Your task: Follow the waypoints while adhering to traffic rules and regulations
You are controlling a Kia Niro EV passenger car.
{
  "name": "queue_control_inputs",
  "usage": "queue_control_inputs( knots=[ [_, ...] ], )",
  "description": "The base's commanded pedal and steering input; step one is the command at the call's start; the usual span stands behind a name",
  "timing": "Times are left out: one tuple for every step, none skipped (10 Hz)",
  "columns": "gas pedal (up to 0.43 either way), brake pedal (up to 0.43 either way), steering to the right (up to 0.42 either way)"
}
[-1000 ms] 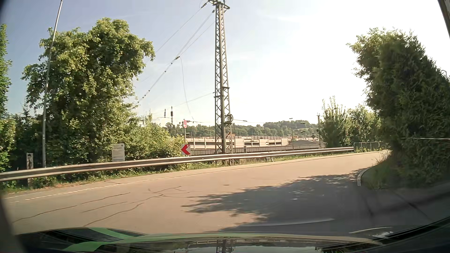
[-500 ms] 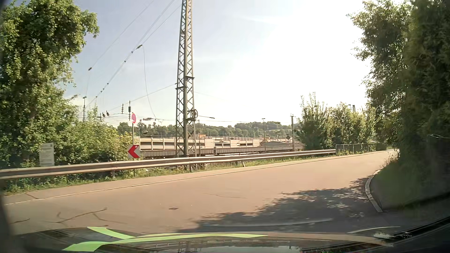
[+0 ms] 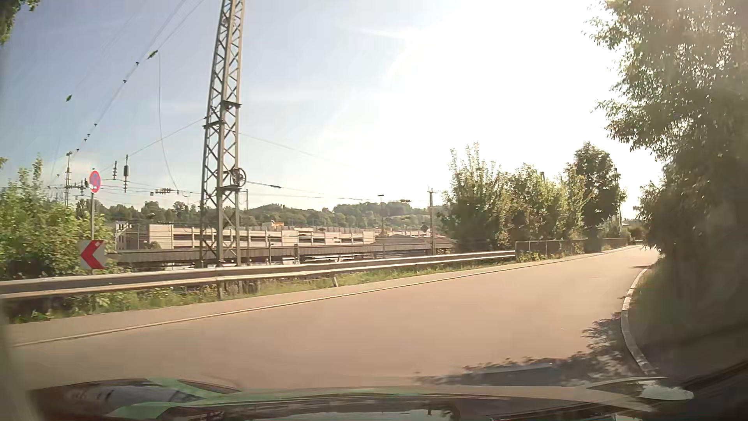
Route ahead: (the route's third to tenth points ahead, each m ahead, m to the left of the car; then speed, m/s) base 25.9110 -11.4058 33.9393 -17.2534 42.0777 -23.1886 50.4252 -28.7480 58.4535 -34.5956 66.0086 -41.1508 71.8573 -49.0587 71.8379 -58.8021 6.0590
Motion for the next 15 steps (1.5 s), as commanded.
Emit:
queue_control_inputs(
  knots=[
    [0.0,0.0,0.188],
    [0.0,0.0,0.189],
    [0.0,0.0,0.194],
    [0.0,0.0,0.199],
    [0.0,0.0,0.203],
    [0.0,0.0,0.203],
    [0.0,0.0,0.203],
    [0.0,0.0,0.204],
    [0.02,0.0,0.206],
    [0.067,0.0,0.206],
    [0.098,0.0,0.206],
    [0.11,0.0,0.206],
    [0.138,0.0,0.205],
    [0.15,0.0,0.199],
    [0.177,0.0,0.185]
  ],
)
